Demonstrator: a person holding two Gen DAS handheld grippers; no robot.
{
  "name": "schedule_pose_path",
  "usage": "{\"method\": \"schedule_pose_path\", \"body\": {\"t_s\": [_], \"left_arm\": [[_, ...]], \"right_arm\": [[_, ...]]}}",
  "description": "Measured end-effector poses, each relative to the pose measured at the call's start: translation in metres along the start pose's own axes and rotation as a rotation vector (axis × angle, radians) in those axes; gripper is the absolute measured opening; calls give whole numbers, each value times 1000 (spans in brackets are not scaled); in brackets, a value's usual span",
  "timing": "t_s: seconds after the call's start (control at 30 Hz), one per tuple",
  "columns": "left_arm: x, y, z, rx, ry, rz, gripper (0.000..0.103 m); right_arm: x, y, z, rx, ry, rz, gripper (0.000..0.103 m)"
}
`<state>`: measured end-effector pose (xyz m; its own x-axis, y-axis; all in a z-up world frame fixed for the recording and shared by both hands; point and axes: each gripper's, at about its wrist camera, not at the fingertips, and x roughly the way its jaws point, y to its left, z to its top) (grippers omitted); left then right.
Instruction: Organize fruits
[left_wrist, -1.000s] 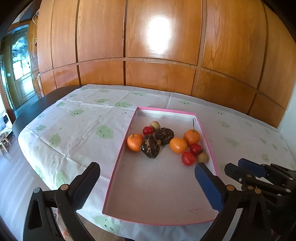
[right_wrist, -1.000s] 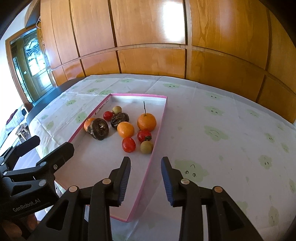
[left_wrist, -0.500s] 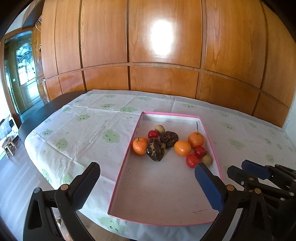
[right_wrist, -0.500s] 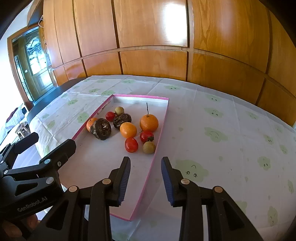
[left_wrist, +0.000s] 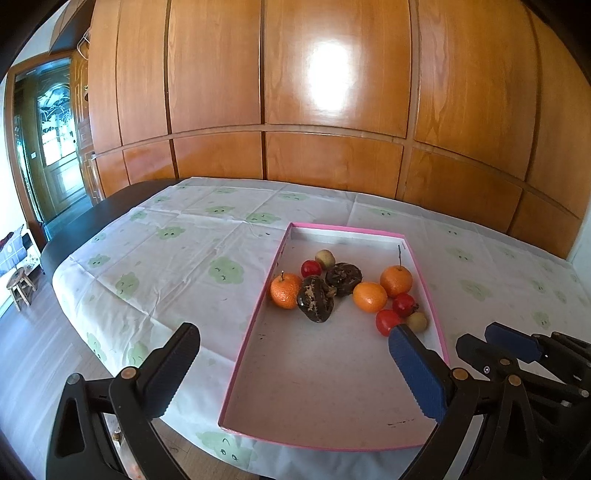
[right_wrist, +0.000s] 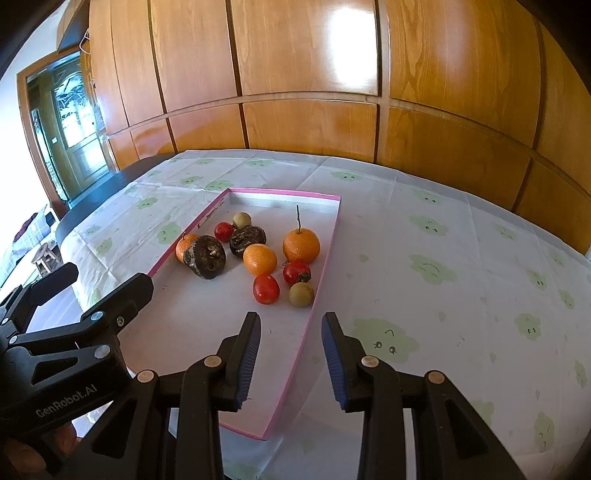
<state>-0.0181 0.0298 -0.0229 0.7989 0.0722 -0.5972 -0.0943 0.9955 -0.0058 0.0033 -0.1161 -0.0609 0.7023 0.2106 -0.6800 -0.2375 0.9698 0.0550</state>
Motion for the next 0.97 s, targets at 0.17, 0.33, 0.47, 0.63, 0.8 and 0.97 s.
{"method": "schedule_pose_path", "body": {"t_s": [0.17,0.33,0.47,0.63,0.8,0.97], "left_arm": [[0,0,0,-3,-2,4,103],[-1,1,0,-1,-1,7,103],[-1,1,0,-1,-3,7,103],[-1,2,0,-2,0,7,103],[-1,1,0,-2,0,6,103],[-4,3,2,-3,-16,-3,103]], "right_arm": [[0,1,0,1,0,-1,34],[0,1,0,-7,-1,3,34],[0,1,0,-11,-2,6,34],[-1,1,0,-16,-2,7,34],[-1,1,0,-17,-3,6,34],[-2,-4,1,-15,-2,12,34]]}}
